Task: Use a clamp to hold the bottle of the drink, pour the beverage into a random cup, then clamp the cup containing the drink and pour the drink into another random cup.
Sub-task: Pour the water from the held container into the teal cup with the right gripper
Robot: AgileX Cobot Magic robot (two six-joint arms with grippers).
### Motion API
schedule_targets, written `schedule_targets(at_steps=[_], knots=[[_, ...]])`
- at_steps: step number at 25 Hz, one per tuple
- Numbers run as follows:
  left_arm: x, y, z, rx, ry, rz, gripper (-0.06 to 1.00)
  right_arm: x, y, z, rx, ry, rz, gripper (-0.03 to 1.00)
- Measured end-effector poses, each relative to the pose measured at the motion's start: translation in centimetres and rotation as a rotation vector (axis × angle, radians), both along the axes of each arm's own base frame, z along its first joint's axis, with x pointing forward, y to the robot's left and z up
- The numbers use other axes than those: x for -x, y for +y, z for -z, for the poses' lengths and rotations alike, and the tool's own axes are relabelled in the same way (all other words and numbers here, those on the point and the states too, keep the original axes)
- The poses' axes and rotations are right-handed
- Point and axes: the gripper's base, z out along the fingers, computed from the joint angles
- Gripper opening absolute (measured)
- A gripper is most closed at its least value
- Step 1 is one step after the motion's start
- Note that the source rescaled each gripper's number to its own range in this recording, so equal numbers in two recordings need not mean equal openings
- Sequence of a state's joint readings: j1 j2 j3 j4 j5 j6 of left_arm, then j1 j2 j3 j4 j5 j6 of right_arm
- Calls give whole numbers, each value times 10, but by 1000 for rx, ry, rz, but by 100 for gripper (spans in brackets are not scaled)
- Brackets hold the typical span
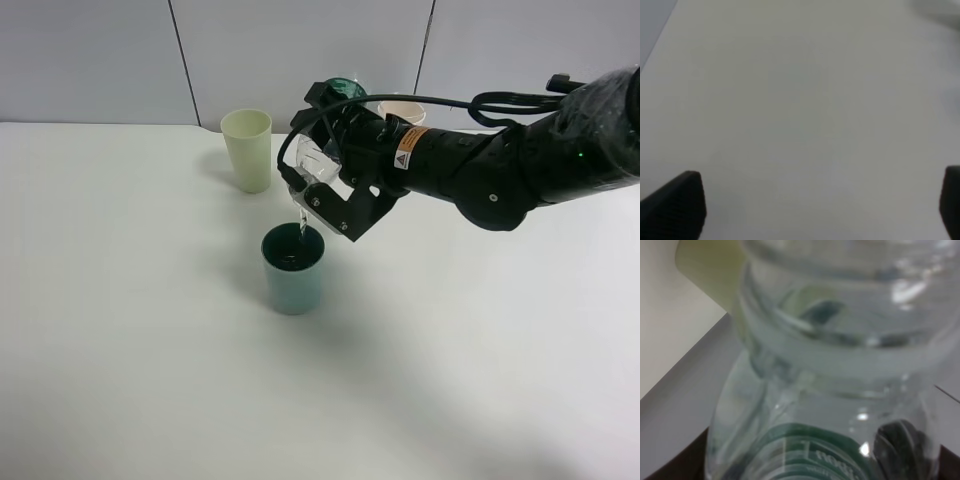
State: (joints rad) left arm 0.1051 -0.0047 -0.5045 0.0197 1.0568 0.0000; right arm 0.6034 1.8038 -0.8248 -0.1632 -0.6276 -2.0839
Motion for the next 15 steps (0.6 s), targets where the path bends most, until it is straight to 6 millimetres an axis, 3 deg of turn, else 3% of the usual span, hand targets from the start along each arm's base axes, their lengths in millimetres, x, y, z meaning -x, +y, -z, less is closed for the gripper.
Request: schedule_targets(at_steps=[15], knots=[[0, 0, 0, 0, 0, 0, 81, 5, 6, 0, 40, -29, -71, 0]])
